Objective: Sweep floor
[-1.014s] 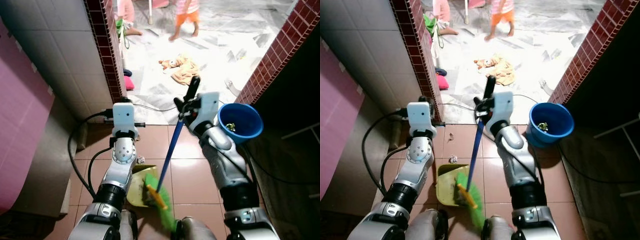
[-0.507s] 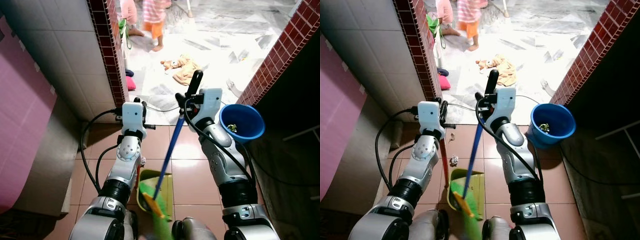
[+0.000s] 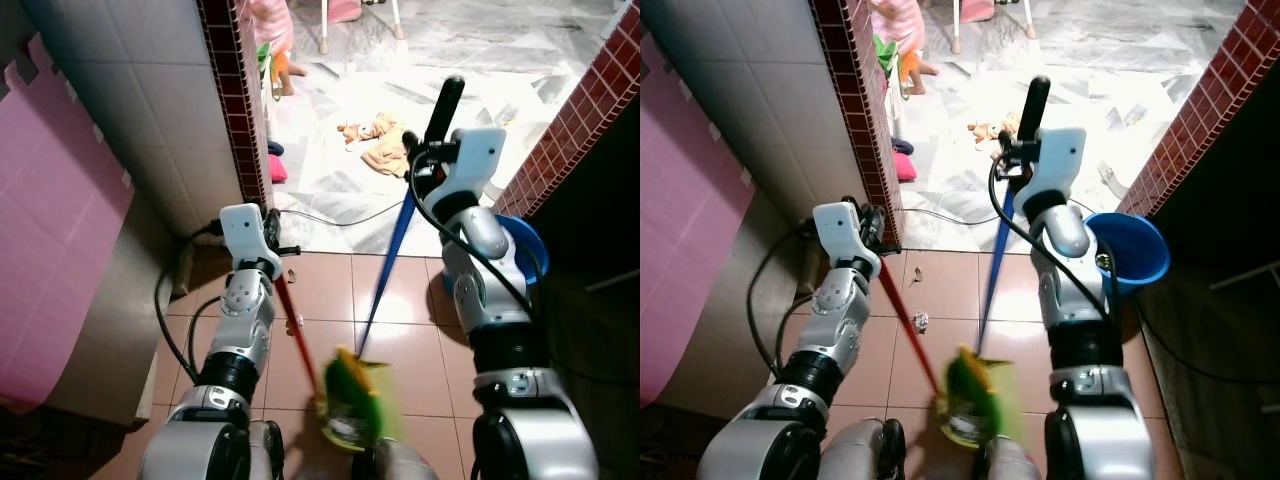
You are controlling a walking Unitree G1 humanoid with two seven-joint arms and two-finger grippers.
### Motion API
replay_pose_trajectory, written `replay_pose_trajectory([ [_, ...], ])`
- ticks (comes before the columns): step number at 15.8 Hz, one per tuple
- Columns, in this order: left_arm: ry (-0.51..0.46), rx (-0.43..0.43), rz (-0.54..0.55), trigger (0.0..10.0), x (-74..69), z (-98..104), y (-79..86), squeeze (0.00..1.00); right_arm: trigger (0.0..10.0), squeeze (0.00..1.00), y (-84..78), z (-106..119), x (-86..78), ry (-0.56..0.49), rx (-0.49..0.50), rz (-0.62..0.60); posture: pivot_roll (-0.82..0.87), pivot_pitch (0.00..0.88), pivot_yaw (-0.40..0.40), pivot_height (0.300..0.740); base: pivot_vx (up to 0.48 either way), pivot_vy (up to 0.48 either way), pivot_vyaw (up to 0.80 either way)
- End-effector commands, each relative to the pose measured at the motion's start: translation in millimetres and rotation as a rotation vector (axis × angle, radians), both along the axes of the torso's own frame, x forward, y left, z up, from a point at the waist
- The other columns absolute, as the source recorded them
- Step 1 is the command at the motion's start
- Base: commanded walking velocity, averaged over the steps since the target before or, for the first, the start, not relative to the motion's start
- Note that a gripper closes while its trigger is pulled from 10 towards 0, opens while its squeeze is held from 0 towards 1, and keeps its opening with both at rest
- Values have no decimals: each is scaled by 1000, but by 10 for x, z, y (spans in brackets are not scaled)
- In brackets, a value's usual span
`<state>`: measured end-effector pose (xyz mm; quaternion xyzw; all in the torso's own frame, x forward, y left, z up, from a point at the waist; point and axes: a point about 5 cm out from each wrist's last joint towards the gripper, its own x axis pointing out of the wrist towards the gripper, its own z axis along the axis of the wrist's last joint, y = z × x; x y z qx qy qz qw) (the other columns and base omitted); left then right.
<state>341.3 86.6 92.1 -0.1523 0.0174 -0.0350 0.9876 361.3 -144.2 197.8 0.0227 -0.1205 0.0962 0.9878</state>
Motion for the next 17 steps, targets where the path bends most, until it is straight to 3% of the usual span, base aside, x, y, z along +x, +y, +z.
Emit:
replay_pose_trajectory([
  [1,-52,-64,-5,10000,96,192,-3,0,10000,0,-44,91,21,-53,-17,-34,-87,15,9,731,0,0,0],
  [6,-97,-32,35,10000,192,322,180,0,10000,0,-132,113,65,-91,-78,-97,-81,0,7,731,0,0,0],
  [8,-97,-11,75,10000,248,346,353,0,10000,0,-231,239,110,-151,-93,-157,-80,0,8,731,0,0,0],
  [11,-107,-7,101,10000,274,387,488,0,10000,0,-352,376,165,-206,-116,-229,-71,0,5,731,0,0,0],
  [13,-107,11,124,10000,277,380,566,0,10000,0,-293,380,175,-226,-100,-181,-63,0,-4,731,0,0,0],
  [16,-124,50,157,10000,280,402,661,0,10000,0,-260,114,167,-142,-113,-195,-44,0,-14,731,0,0,0],
  [17,-144,62,168,10000,269,430,672,0,10000,0,-273,-99,141,-47,-87,-211,-43,0,-13,731,0,0,0],
])
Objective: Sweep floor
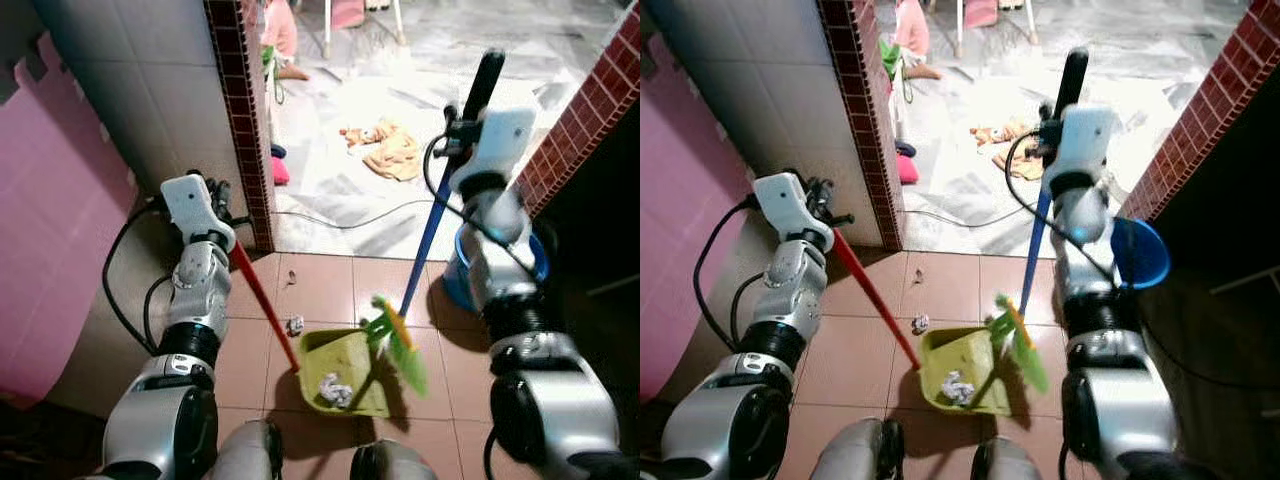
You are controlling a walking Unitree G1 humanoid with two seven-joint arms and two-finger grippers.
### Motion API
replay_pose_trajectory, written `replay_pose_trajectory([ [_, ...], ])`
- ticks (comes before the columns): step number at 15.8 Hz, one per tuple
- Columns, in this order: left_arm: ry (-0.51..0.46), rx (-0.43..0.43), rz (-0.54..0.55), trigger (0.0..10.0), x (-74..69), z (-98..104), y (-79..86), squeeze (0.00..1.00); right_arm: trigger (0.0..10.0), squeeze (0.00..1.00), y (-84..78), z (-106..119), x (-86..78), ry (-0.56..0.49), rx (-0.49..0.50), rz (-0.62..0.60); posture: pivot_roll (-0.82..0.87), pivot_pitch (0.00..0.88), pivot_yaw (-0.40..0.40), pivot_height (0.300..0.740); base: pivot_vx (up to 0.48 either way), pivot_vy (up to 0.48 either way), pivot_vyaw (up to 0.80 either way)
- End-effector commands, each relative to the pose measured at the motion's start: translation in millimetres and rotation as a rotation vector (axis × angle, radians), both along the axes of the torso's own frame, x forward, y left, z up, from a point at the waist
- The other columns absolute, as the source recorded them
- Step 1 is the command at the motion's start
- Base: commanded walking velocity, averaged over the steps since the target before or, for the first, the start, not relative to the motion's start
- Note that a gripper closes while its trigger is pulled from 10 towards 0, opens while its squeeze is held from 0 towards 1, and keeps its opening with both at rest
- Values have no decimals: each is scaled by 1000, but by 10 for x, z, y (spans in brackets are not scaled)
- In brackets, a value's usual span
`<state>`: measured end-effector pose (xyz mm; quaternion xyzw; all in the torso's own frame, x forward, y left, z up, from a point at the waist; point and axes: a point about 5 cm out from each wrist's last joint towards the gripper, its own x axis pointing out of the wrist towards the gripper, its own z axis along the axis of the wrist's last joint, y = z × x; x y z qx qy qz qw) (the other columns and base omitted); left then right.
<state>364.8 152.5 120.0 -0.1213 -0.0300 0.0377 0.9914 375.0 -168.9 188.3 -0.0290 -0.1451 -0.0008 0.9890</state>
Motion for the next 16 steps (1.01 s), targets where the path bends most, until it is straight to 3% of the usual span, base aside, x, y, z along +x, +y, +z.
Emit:
replay_pose_trajectory([
  [1,-76,7,17,10000,23,173,33,0,10000,0,-24,-253,-70,95,56,-29,-45,0,-14,731,0,0,0],
  [4,-121,18,27,10000,-93,198,105,0,10000,0,92,-607,-308,165,57,12,-40,0,-26,731,0,0,0],
  [7,-143,56,41,10000,-248,126,180,0,10000,0,239,-772,-331,245,96,65,-12,0,-47,731,0,0,0],
  [8,-142,64,42,10000,-273,114,190,0,10000,0,274,-768,-324,249,95,71,-6,0,-44,731,0,0,0],
  [9,-137,46,40,10000,-288,107,179,0,10000,0,314,-756,-284,246,26,43,0,0,-37,731,0,0,0],
  [11,-149,105,6,10000,-333,137,95,0,10000,0,389,-762,-292,244,116,55,11,0,-25,731,0,0,0],
  [16,-138,66,-50,10000,-346,154,-39,0,10000,0,440,-640,-318,163,50,101,-23,0,-28,731,0,0,0],
])
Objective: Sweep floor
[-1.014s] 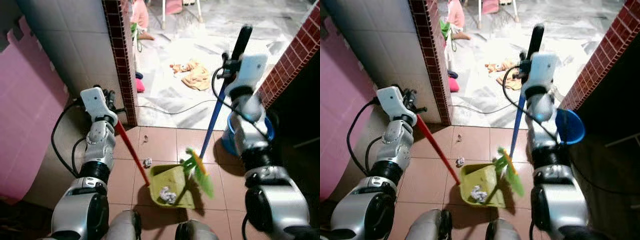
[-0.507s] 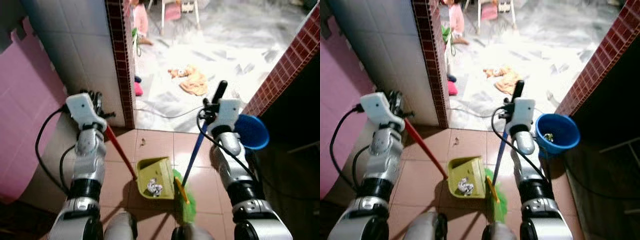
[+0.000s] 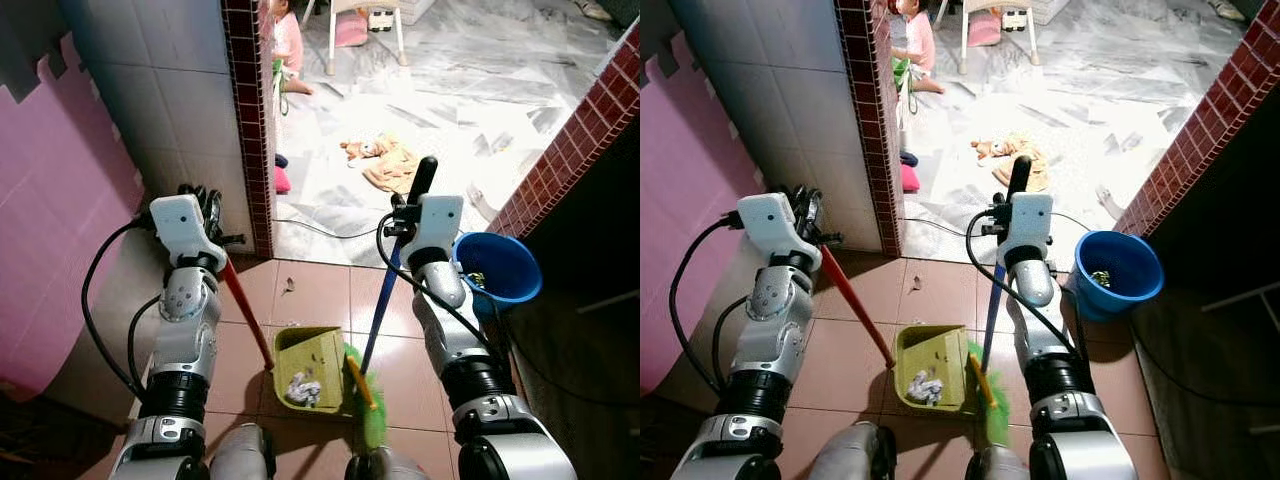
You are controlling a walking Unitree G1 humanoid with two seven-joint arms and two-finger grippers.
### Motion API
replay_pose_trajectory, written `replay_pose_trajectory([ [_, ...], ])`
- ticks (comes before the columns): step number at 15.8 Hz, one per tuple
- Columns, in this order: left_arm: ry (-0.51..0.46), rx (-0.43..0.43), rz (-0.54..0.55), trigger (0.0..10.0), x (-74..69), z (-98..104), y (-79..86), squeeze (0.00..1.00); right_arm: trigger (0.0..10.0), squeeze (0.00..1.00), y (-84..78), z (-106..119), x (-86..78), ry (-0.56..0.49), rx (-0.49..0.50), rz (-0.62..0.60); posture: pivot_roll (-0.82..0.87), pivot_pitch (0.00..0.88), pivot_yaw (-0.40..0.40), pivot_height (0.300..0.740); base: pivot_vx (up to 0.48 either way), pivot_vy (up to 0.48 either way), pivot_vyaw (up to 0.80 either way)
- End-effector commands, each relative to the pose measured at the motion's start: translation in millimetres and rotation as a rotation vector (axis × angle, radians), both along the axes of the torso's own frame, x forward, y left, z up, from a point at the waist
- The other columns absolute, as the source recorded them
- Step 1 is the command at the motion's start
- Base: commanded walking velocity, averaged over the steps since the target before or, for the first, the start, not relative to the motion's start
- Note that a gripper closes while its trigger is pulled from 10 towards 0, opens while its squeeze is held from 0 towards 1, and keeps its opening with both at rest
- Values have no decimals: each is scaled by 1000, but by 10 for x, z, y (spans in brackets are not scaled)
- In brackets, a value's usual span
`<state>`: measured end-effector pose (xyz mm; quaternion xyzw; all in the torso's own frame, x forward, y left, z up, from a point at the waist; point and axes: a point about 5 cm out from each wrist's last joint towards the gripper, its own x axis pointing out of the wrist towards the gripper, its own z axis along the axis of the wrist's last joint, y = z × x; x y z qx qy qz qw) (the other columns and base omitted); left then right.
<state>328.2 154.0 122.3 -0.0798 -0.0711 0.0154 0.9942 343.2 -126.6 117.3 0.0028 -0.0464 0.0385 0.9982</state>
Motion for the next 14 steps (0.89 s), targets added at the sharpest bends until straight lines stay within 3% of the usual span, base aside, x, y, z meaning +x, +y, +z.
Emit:
replay_pose_trajectory([
  [1,-56,-20,-17,10000,35,166,-32,0,10000,0,-37,-2,8,10,22,-22,-9,0,-43,731,0,0,-800],
  [4,-44,-23,4,10000,25,162,48,0,10000,0,-25,-36,-1,18,45,-63,9,0,-43,731,0,0,-800],
  [11,-47,-52,-82,10000,62,218,-138,0,10000,0,-108,27,19,-7,17,-95,-17,0,-31,731,0,0,-800],
  [14,-58,-66,-93,10000,70,268,-166,0,10000,0,-73,-9,2,0,6,-74,-11,0,-36,731,0,0,-800],
])
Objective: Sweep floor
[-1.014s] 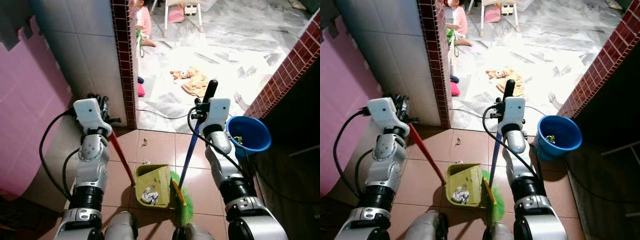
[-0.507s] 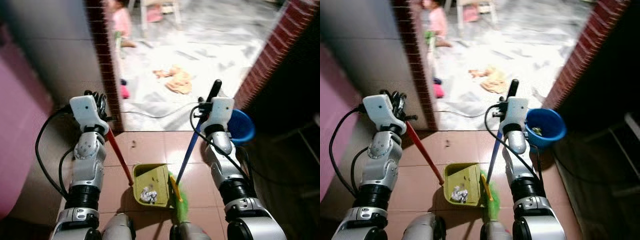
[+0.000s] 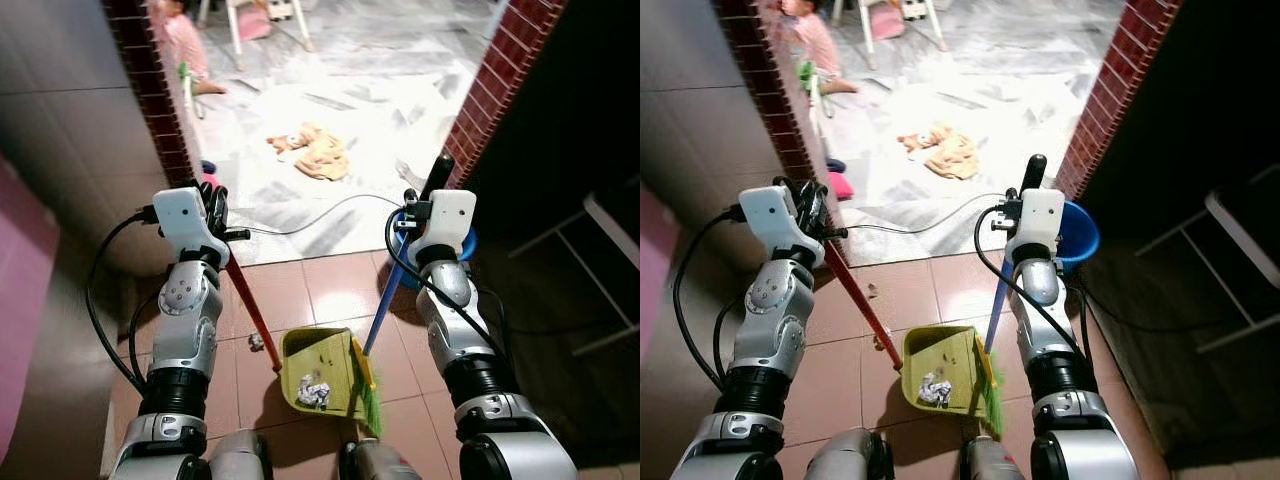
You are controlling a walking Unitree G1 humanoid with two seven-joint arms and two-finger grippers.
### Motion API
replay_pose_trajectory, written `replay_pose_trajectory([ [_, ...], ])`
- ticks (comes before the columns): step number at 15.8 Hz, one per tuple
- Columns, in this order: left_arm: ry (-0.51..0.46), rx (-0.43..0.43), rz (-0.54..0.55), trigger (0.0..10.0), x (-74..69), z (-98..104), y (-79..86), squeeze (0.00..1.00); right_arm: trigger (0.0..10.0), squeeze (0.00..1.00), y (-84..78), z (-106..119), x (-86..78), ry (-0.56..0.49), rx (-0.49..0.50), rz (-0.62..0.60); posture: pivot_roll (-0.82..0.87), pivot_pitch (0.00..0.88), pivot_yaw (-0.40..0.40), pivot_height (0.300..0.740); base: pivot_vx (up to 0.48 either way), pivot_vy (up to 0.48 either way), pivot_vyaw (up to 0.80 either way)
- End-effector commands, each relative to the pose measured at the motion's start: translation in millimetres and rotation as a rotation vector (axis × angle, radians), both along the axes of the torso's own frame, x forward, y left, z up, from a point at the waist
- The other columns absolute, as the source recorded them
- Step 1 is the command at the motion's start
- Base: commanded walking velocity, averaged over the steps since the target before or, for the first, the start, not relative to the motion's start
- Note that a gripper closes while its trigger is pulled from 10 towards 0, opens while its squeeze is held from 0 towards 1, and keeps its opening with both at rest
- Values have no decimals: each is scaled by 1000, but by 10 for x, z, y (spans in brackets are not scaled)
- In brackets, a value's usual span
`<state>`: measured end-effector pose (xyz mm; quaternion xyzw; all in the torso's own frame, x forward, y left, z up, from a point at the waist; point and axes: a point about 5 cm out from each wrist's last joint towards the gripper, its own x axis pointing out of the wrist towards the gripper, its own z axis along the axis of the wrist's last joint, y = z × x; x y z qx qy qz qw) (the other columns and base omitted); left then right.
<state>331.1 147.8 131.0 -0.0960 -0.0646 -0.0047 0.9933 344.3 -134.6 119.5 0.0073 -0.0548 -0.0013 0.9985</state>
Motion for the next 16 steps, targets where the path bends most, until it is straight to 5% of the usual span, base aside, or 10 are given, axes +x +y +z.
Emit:
replay_pose_trajectory([
  [1,-68,-38,-49,10000,41,183,-103,0,10000,0,37,-15,7,14,-5,14,-11,0,-36,731,0,0,0],
  [10,-64,-38,-79,10000,28,212,-183,0,10000,0,31,-20,45,31,-16,16,-13,1,-41,731,27,0,-800],
  [16,-29,-16,-84,10000,-30,124,-216,0,10000,0,66,-39,44,37,-20,28,-6,5,-41,731,0,-51,0],
])
